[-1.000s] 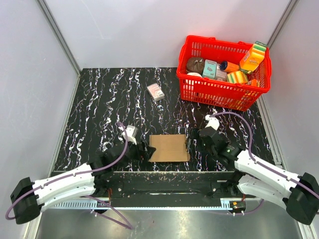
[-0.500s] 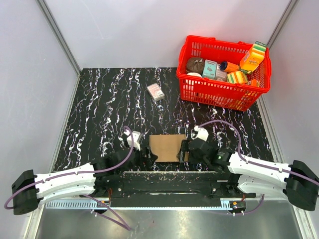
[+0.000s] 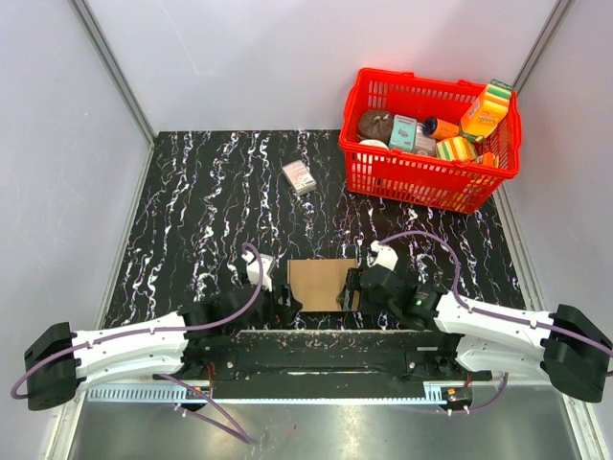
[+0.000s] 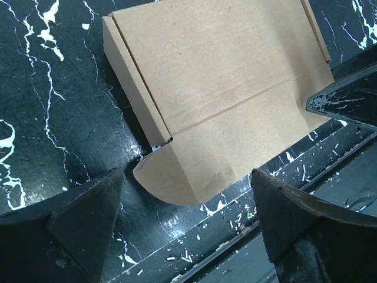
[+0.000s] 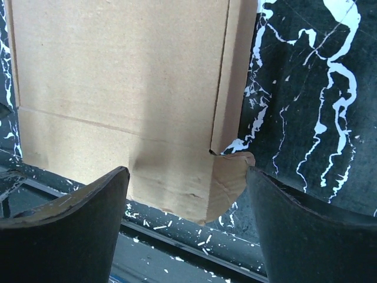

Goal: Fold the paper box

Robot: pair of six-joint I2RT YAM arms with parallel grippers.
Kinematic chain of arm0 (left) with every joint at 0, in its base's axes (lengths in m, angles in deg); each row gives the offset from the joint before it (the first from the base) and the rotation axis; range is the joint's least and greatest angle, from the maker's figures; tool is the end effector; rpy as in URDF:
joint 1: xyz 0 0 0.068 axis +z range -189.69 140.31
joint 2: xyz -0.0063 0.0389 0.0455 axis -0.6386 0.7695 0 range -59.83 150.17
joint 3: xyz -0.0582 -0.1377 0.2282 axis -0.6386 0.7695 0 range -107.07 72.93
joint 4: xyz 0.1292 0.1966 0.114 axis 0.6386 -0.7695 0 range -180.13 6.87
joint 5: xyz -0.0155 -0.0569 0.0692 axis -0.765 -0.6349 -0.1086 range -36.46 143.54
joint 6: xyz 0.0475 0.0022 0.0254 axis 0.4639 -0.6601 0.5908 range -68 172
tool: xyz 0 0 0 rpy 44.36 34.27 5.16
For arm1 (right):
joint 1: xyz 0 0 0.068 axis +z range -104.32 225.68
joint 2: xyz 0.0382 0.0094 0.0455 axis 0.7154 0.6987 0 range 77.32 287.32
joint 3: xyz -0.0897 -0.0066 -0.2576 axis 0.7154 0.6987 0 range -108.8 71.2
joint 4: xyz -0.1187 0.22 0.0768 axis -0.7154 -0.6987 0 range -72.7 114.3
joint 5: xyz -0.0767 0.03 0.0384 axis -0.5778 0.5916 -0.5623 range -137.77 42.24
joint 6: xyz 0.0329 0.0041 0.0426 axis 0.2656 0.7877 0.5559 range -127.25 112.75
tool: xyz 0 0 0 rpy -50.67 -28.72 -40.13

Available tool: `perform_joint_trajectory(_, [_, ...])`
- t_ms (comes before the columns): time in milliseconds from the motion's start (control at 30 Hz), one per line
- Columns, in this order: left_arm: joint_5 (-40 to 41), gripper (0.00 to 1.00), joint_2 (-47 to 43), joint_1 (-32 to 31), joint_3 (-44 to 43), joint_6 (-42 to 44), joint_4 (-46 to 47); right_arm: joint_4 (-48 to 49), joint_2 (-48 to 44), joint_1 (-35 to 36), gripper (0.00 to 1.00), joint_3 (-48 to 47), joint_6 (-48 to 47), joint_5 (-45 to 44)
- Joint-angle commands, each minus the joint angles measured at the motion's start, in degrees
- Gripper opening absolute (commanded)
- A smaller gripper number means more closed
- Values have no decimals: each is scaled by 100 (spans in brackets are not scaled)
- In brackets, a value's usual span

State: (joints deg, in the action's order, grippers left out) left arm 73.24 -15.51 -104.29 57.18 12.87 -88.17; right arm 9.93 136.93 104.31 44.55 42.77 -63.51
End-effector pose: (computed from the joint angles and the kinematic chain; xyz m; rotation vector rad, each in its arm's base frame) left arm 0.0814 -0.1434 0.1739 0.2839 2.1814 -0.6889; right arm 0.1113 0.1640 0.1786 -0.0518 2.4356 0.5757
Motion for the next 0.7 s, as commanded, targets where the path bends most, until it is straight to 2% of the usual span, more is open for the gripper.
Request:
perform_joint_trajectory(0, [-125,93,-2,-27,-236,-68,248,312,-20,43,85,-42,96,89])
perform_joint_trajectory(300, [-423,92,288,-35,-297,-42,451,303,24,52,77,-33,131,142])
perform_joint_trajectory(667, [-591,89,446,-53,-297,-77,486,330,-64,43,72,46,175,186])
